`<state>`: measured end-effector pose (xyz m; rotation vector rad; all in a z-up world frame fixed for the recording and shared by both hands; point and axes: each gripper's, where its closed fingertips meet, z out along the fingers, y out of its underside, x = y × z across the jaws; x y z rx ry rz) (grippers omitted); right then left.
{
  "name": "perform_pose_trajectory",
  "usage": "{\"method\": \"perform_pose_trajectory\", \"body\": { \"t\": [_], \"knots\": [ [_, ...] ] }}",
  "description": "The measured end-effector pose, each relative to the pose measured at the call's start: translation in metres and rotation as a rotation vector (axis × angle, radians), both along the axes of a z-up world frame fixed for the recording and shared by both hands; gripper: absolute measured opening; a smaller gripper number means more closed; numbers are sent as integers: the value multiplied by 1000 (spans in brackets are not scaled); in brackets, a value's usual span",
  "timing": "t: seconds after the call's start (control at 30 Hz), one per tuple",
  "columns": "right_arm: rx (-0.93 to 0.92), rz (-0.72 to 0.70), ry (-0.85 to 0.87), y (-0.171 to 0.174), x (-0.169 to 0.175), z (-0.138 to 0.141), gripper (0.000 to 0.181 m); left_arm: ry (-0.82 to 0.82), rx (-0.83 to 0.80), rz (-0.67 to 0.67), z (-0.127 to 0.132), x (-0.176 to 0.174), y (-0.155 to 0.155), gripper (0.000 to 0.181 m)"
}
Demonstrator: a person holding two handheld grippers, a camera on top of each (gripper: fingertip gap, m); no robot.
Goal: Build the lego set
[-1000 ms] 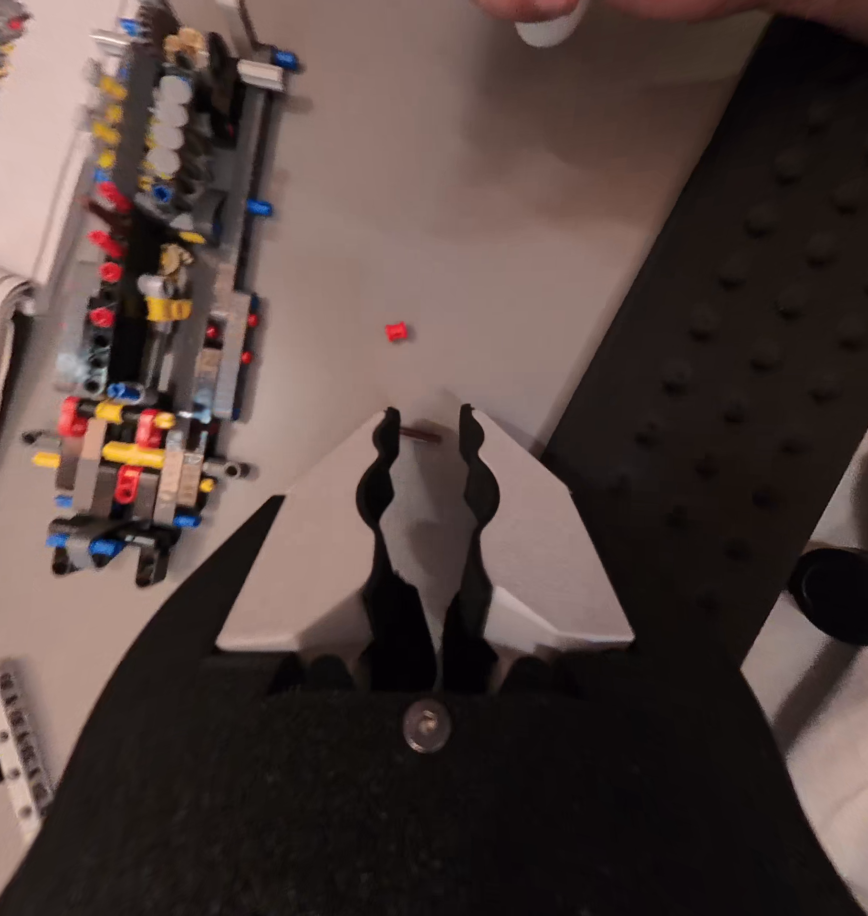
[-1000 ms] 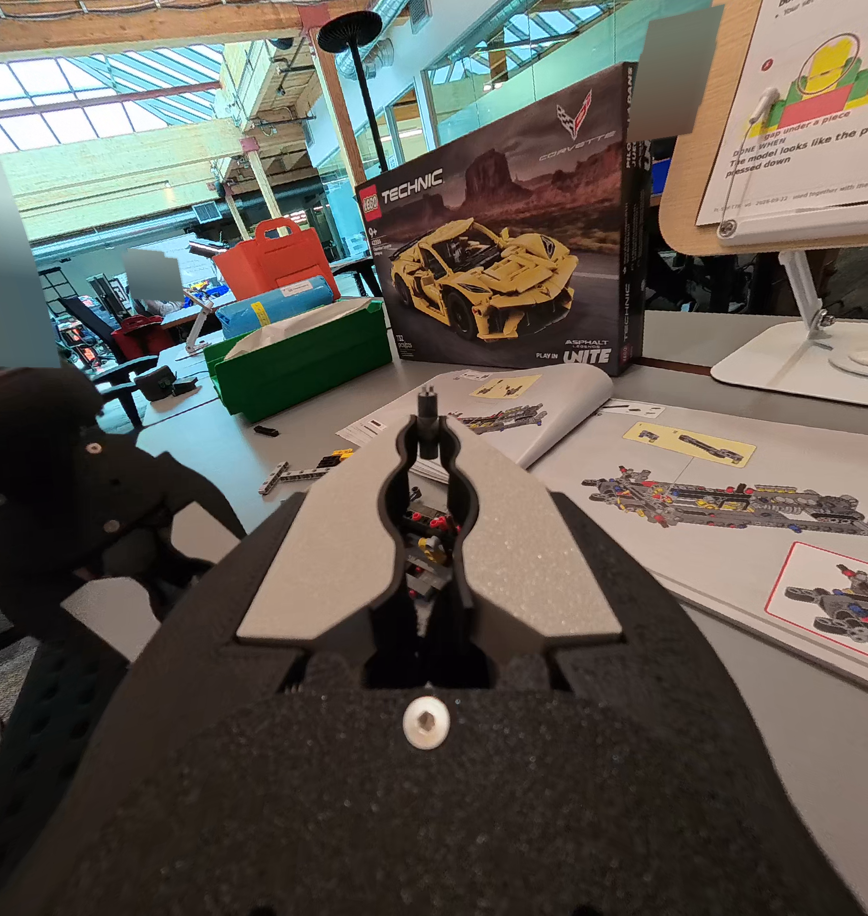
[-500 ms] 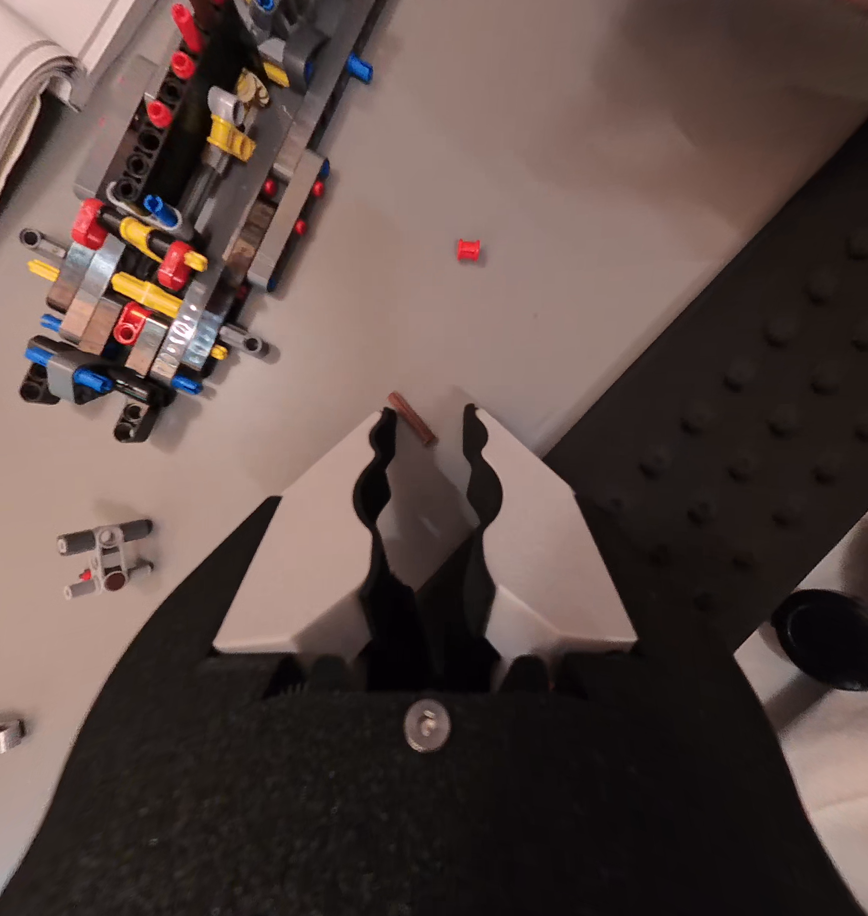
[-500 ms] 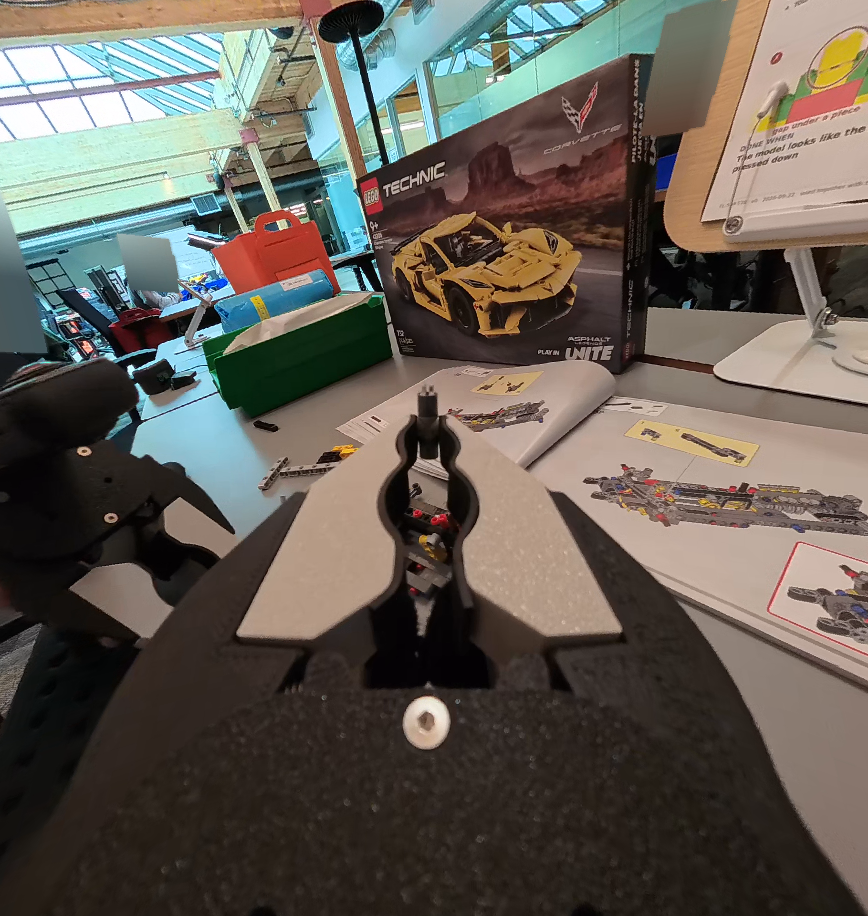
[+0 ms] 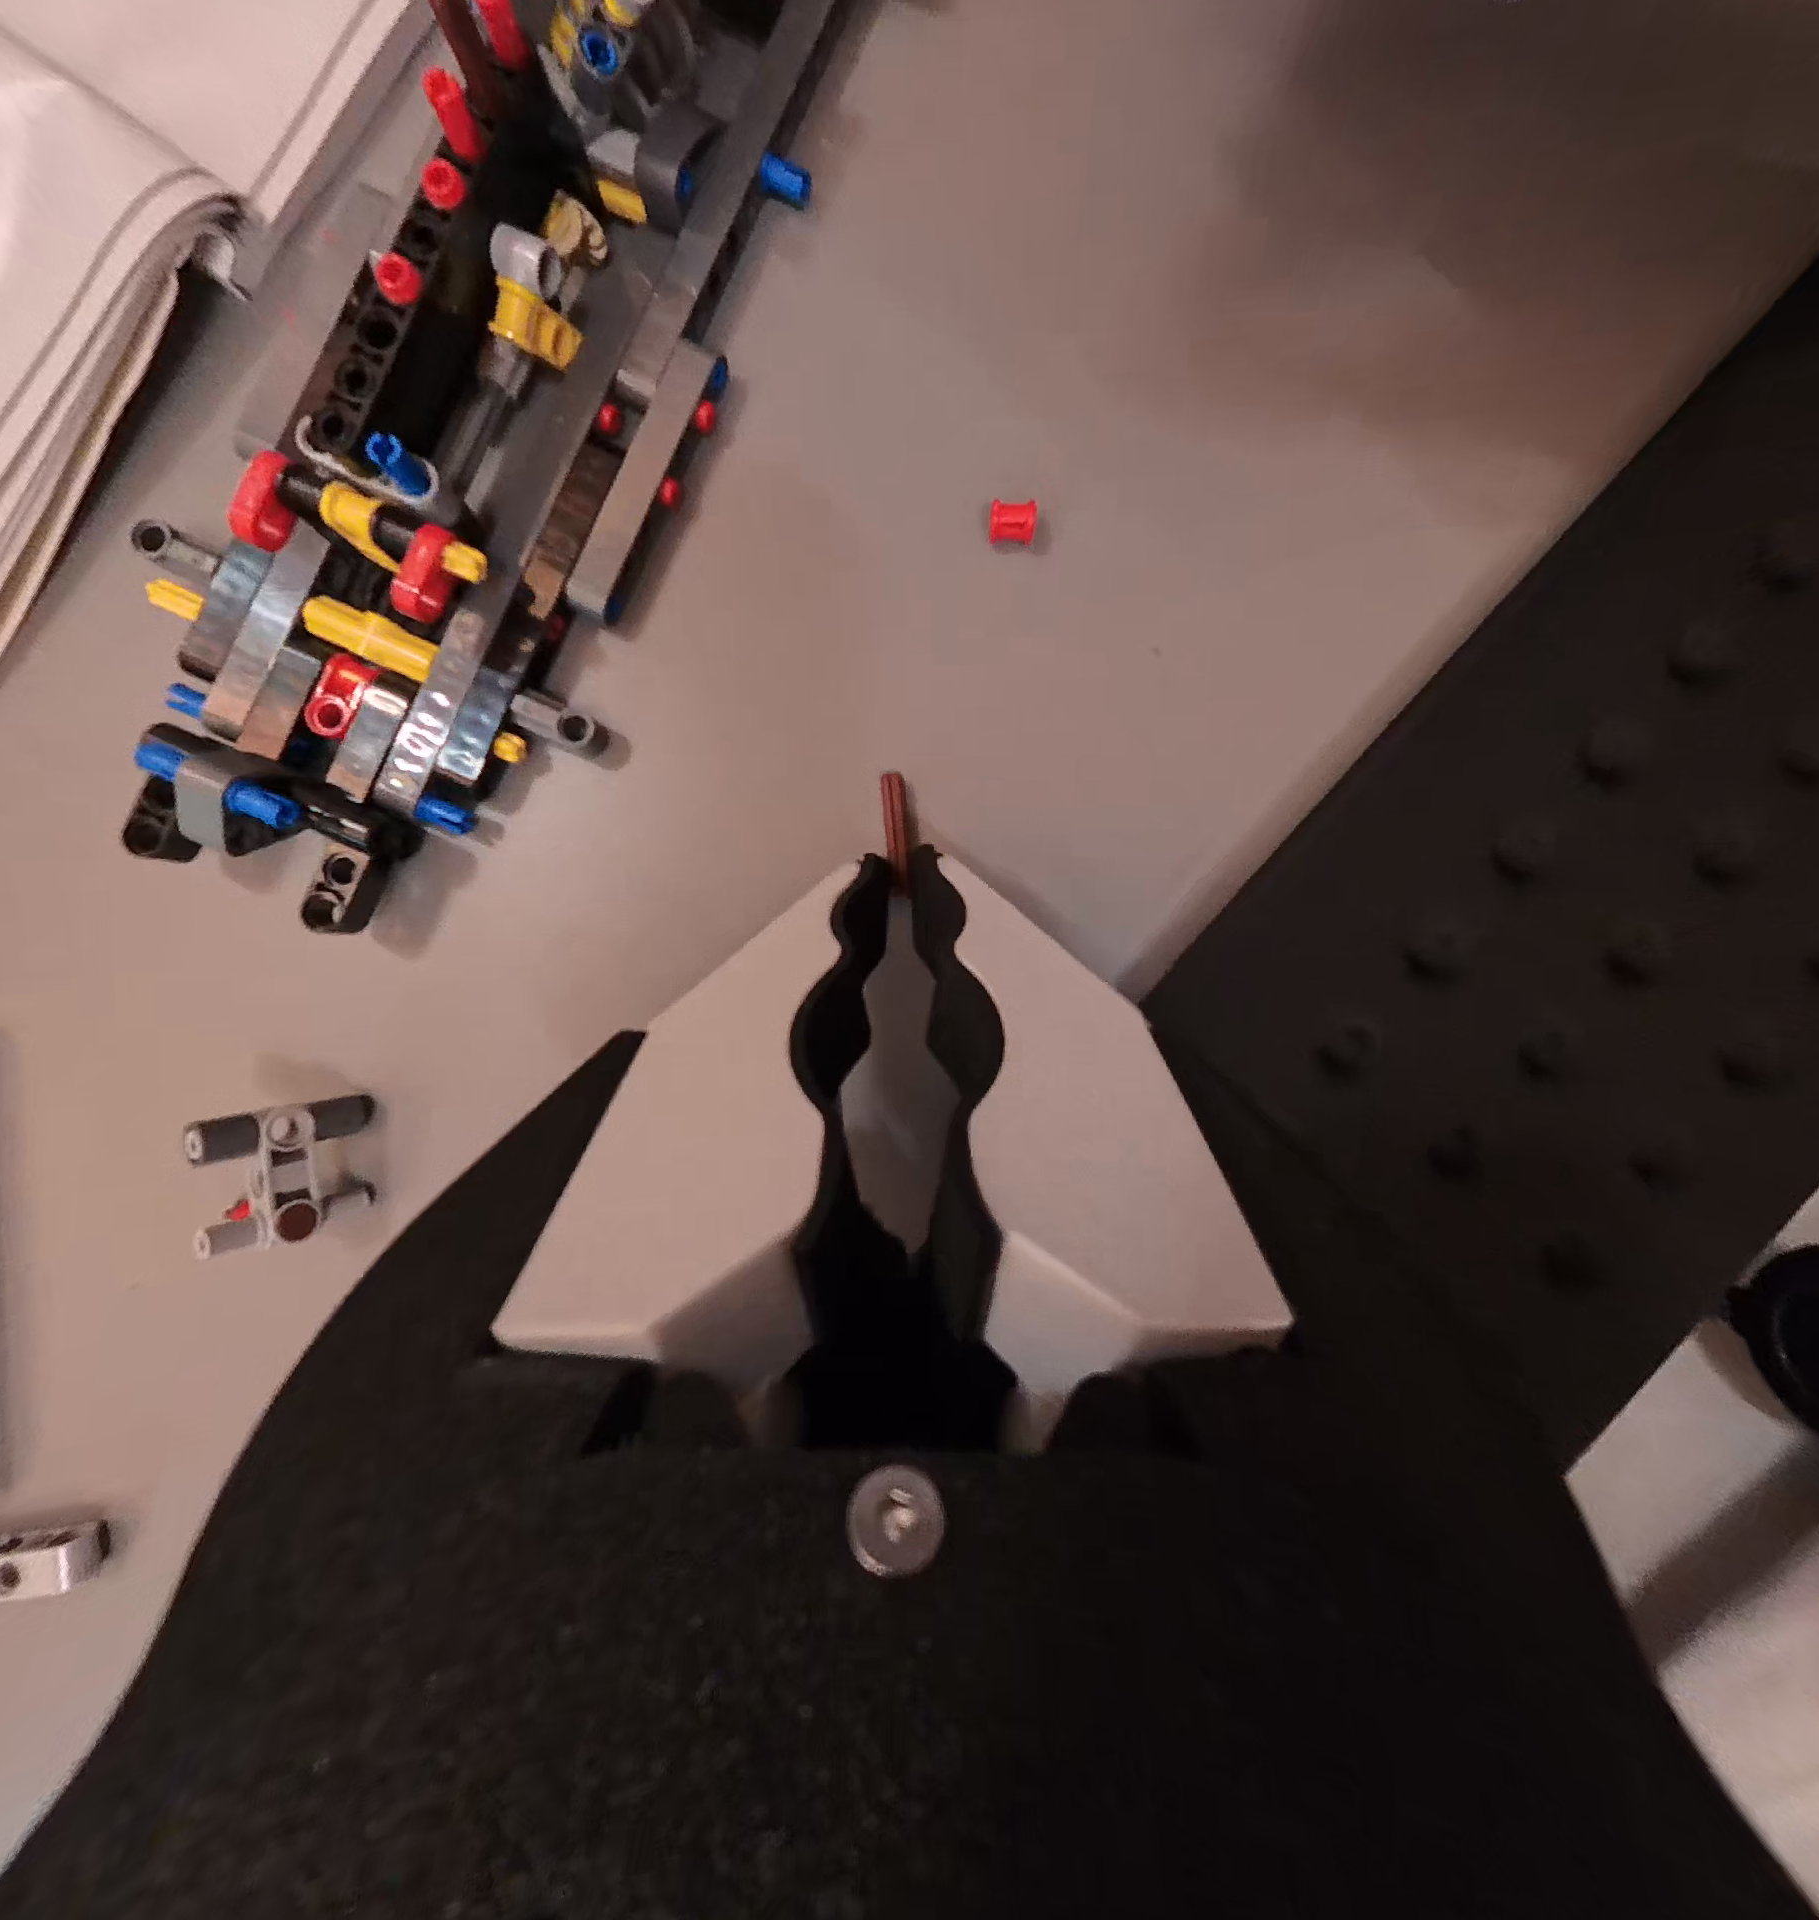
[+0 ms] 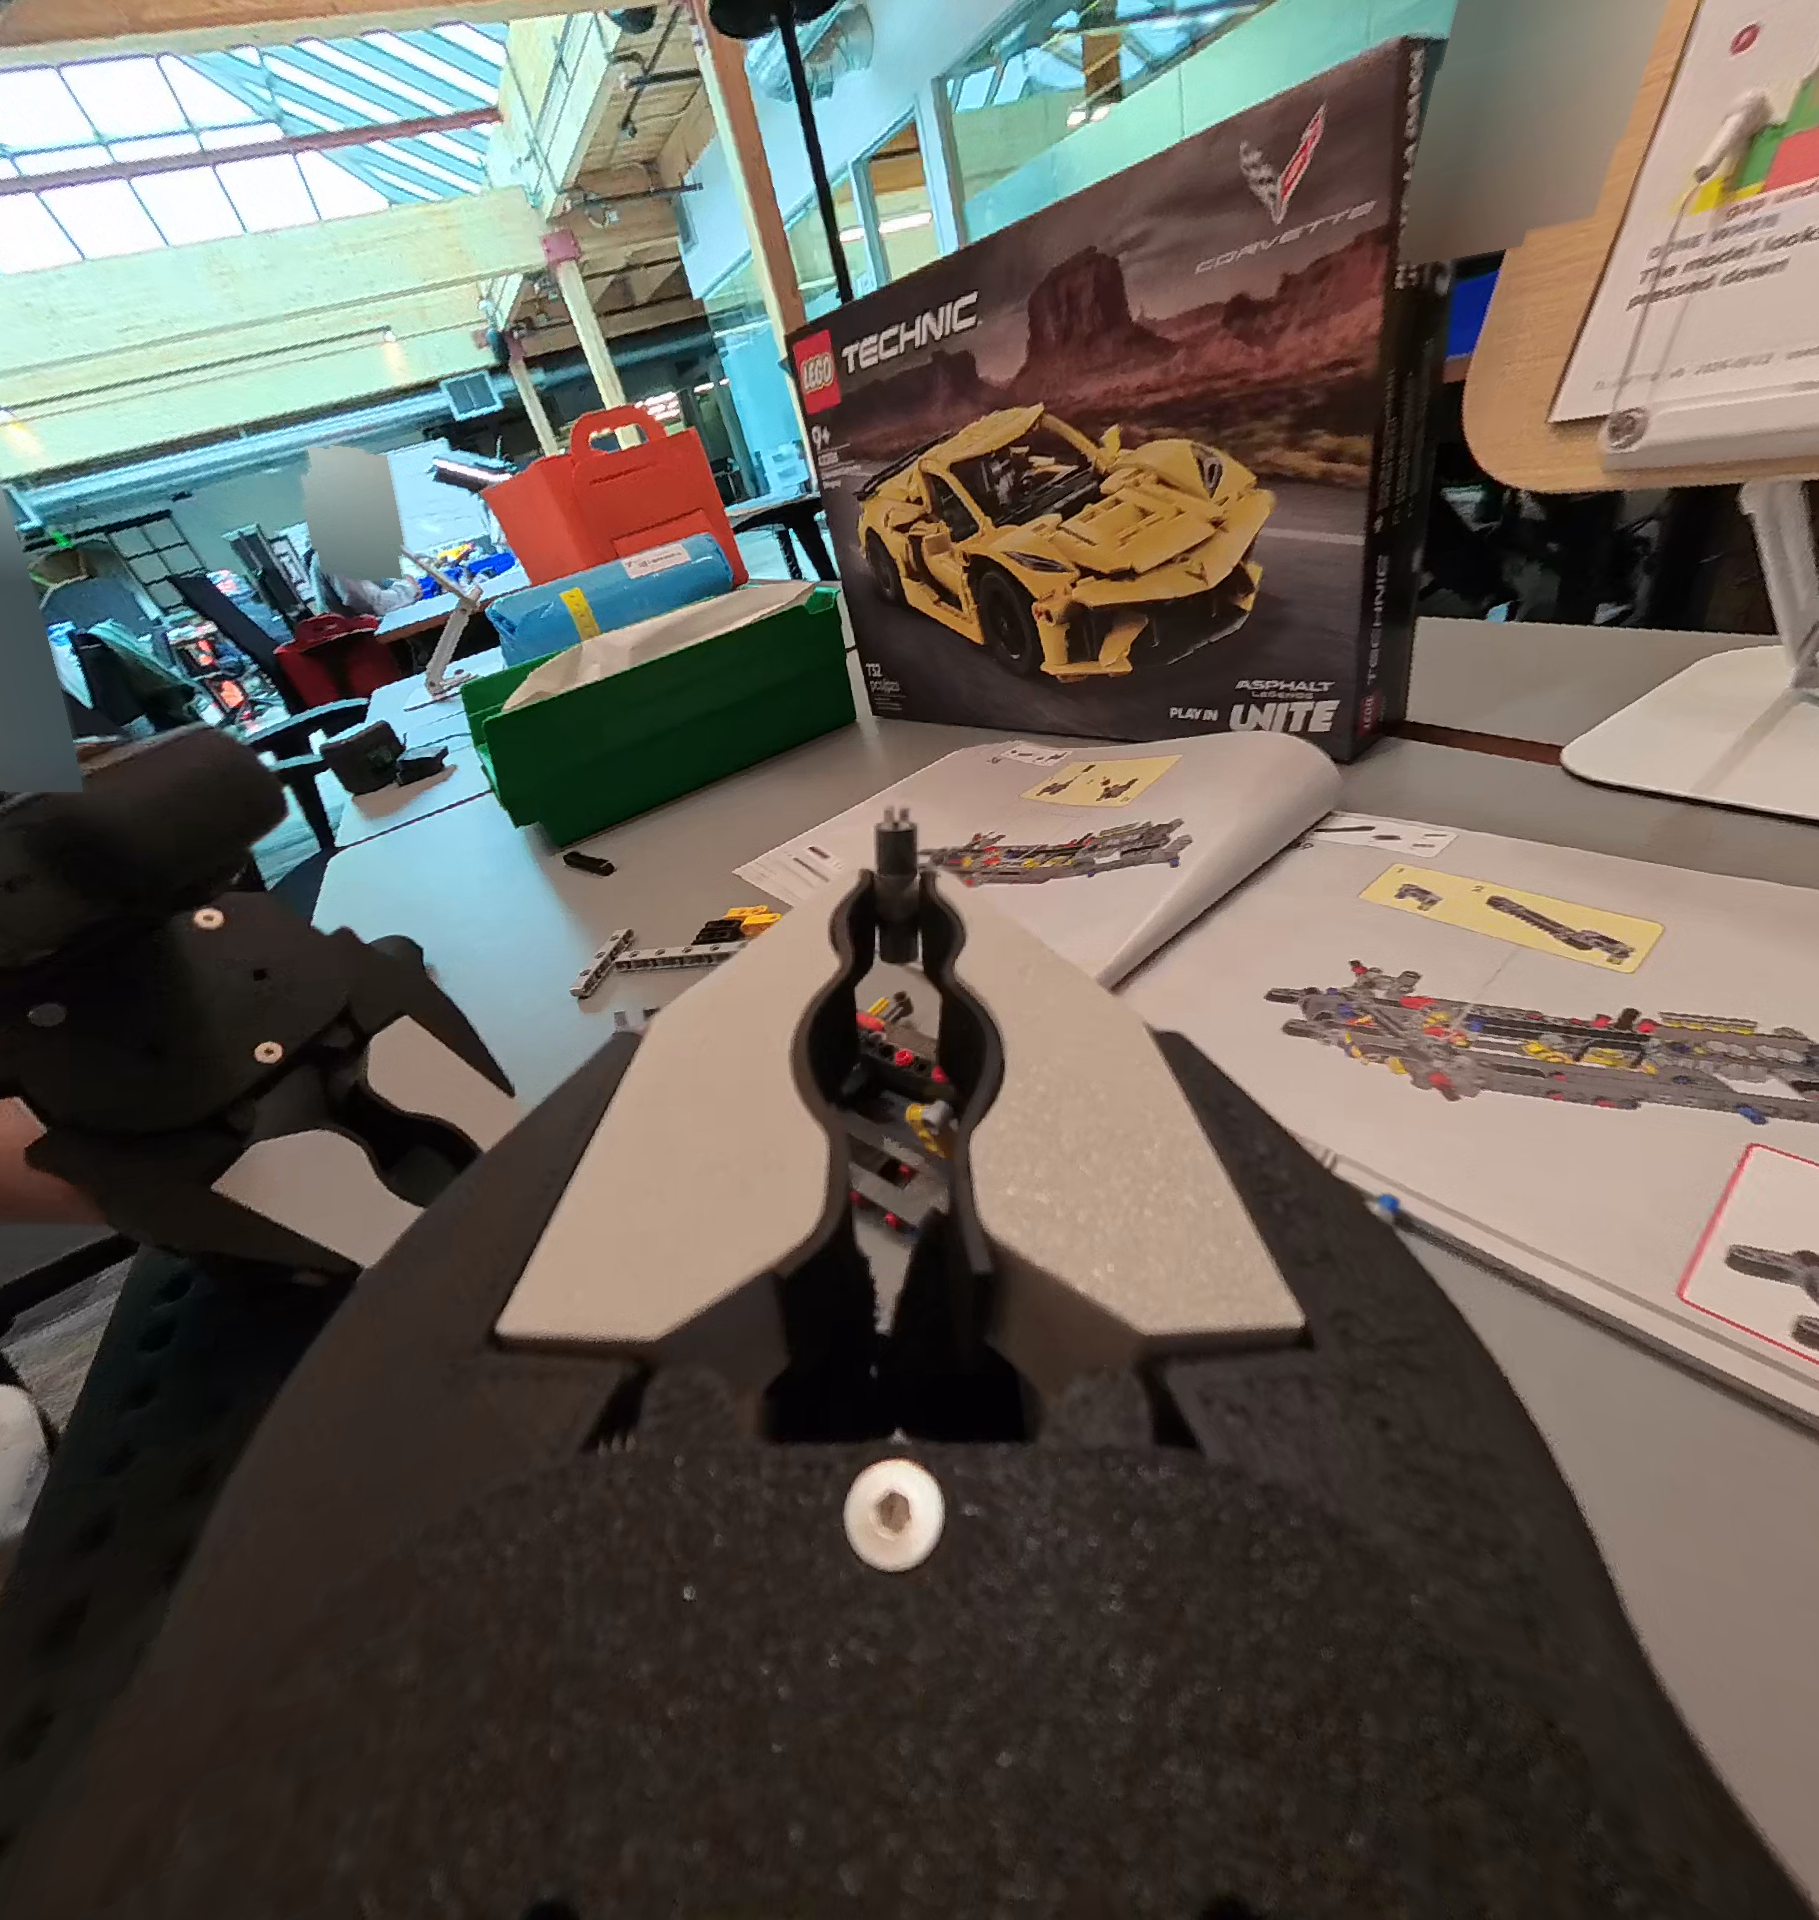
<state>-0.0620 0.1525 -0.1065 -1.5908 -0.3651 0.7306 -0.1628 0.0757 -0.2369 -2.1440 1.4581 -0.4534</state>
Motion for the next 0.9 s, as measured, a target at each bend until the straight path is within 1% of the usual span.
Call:
{"method": "perform_pose_trajectory", "body": {
  "t": [0.07, 0.1, 0.13, 0.17, 0.23, 0.3, 0.33, 0.4, 0.5, 0.6, 0.73, 0.9],
  "knots": [
    [-5, 13, -28, 0, -5, -5, 5, -30, -42, 9, 1, 1, 1, 3],
    [2, 20, -45, -1, -7, -6, 5, -76, -80, 19, 5, 3, 2, 3],
    [14, 43, -57, -3, -12, -6, 5, -157, -125, 39, 15, 8, 5, 3],
    [24, 72, -69, -6, -18, -7, 5, -255, -197, 58, 30, 13, 7, 3],
    [37, 128, -93, -12, -30, -9, 5, -494, -370, 86, 72, 26, 12, 3],
    [41, 191, -62, -19, -40, -5, 5, -673, -535, 96, 110, 34, 17, 3],
    [49, 216, -29, -23, -42, 0, 6, -731, -595, 102, 123, 37, 21, 3],
    [90, 236, 21, -28, -43, 12, 6, -779, -688, 114, 137, 40, 26, 3],
    [131, 241, 36, -32, -42, 20, 5, -817, -812, 141, 142, 43, 28, 3],
    [143, 247, 14, -34, -45, 18, 6, -842, -926, 126, 143, 46, 19, 2],
    [158, 254, -6, -36, -48, 18, 6, -866, -981, 134, 142, 47, 16, 2],
    [177, 254, -47, -37, -51, 15, 6, -869, -991, 148, 140, 44, 14, 2]
  ]
}}
